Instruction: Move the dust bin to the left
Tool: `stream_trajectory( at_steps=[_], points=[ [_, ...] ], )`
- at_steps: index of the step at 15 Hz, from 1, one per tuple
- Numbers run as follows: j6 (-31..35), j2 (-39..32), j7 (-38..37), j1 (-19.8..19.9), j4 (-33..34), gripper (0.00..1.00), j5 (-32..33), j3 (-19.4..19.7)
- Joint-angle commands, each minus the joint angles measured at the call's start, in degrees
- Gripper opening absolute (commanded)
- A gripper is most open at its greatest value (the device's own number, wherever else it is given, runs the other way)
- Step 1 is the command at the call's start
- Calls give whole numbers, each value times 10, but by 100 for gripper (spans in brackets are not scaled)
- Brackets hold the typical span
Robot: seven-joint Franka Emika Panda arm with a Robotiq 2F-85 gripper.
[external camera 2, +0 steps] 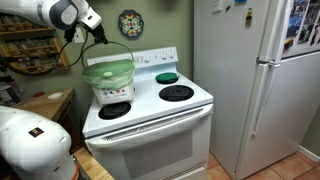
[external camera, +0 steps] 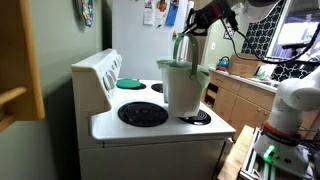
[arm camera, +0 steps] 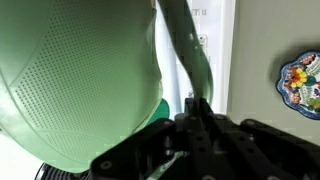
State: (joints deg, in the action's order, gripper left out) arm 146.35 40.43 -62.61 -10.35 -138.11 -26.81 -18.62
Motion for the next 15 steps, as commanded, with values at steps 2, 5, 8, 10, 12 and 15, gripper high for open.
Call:
stream_trajectory(
  at_steps=[2, 5, 8, 10, 12, 15],
  points=[
    [-38, 60, -20, -10, -28, 2, -3, 18],
    [-64, 84, -12, -15, -42, 2, -5, 27],
    [-82, 103, -7, -17, -57, 2, -11, 35],
    [-84, 110, 0, -19, -68, 2, -17, 42],
    [-76, 114, 3, -19, -78, 2, -21, 46],
    [-77, 119, 4, -20, -84, 3, -28, 52]
  ],
)
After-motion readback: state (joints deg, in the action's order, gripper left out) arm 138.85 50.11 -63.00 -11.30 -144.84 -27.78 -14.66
